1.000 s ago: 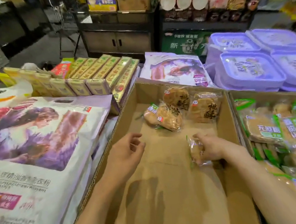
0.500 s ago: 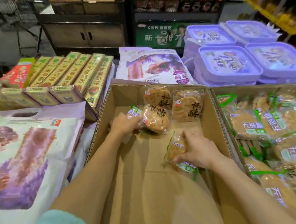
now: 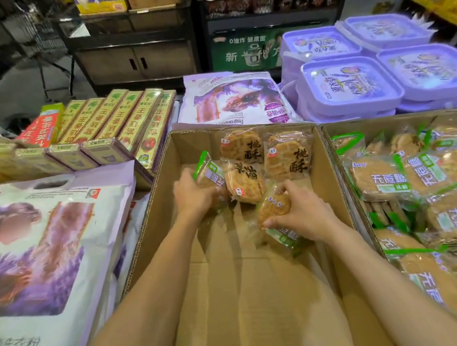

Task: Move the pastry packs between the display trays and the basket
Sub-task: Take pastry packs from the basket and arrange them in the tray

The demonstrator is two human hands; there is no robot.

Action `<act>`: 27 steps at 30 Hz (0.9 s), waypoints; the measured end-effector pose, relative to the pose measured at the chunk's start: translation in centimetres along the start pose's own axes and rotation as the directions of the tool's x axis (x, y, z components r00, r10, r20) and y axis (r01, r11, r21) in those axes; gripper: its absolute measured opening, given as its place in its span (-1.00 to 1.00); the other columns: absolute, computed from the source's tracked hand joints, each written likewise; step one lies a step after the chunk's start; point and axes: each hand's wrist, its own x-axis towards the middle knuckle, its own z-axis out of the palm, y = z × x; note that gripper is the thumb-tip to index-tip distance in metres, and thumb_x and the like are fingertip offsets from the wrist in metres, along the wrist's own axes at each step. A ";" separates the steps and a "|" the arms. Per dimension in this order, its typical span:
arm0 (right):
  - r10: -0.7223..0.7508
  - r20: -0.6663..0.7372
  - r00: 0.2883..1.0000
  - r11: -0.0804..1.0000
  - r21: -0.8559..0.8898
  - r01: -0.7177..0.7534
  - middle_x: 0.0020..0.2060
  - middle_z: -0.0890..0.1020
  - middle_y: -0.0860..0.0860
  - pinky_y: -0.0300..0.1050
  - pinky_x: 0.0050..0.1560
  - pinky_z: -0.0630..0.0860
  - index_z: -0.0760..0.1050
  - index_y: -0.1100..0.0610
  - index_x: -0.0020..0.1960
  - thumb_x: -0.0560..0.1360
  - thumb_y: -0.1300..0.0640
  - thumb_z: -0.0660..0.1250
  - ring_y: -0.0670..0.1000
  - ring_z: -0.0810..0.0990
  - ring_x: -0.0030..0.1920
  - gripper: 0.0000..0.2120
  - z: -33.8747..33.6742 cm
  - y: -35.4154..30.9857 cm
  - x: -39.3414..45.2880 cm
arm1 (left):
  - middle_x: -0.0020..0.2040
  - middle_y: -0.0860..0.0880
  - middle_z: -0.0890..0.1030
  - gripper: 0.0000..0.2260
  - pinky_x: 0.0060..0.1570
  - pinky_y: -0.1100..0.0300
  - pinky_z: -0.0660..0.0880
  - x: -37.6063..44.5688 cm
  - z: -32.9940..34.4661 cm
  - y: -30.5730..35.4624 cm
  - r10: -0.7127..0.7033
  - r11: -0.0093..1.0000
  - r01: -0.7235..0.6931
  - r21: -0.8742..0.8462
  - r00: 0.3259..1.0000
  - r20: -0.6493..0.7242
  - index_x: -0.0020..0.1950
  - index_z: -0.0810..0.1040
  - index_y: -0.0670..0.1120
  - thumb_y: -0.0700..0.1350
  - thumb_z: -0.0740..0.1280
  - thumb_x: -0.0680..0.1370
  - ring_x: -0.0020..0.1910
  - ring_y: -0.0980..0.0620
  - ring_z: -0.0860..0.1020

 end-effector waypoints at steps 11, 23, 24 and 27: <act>-0.029 -0.092 0.995 0.582 0.808 0.091 0.10 0.58 0.00 -0.11 -0.20 0.62 0.39 0.06 0.24 0.37 0.07 0.60 -0.06 0.70 -0.09 -0.45 -2.0 -3.6 -5.8 | -0.19 -0.10 0.71 -0.57 -0.44 0.23 0.54 -18.9 -9.9 0.0 -0.043 0.761 -0.115 -0.639 0.973 -0.227 0.11 0.50 -0.12 -0.32 0.59 0.36 -0.37 0.12 0.64; 0.388 -0.475 0.789 0.509 0.825 0.247 0.07 0.70 0.06 0.17 0.21 0.59 0.51 -0.03 0.15 0.25 -0.05 0.65 0.10 0.67 0.15 -0.45 -0.3 2.2 -34.6 | -0.12 -0.12 0.73 -0.67 -0.36 0.18 0.59 -36.0 -7.8 1.8 0.312 0.535 0.074 -0.842 0.909 0.278 0.10 0.50 -0.05 -0.14 0.48 0.38 -0.29 0.03 0.66; 0.454 -0.492 0.743 0.502 0.830 0.243 0.03 0.71 0.06 0.12 0.15 0.62 0.50 0.01 0.15 0.26 -0.01 0.61 0.07 0.69 0.08 -0.47 0.3 3.2 -38.0 | -0.12 -0.12 0.73 -0.69 -0.38 0.18 0.60 -37.9 -7.0 1.8 0.343 0.542 0.118 -0.832 0.873 0.348 0.09 0.51 -0.04 -0.15 0.48 0.38 -0.31 0.04 0.66; 0.631 -0.511 0.584 0.486 0.847 0.217 -0.06 0.71 0.04 -0.05 -0.08 0.65 0.48 0.00 0.11 0.31 0.08 0.57 -0.03 0.71 -0.11 -0.56 2.0 6.0 -48.2 | -0.13 -0.10 0.74 -0.75 -0.30 0.18 0.62 -44.5 -3.7 1.3 0.422 0.592 0.187 -0.784 0.757 0.499 0.03 0.51 -0.02 -0.14 0.47 0.41 -0.27 0.05 0.66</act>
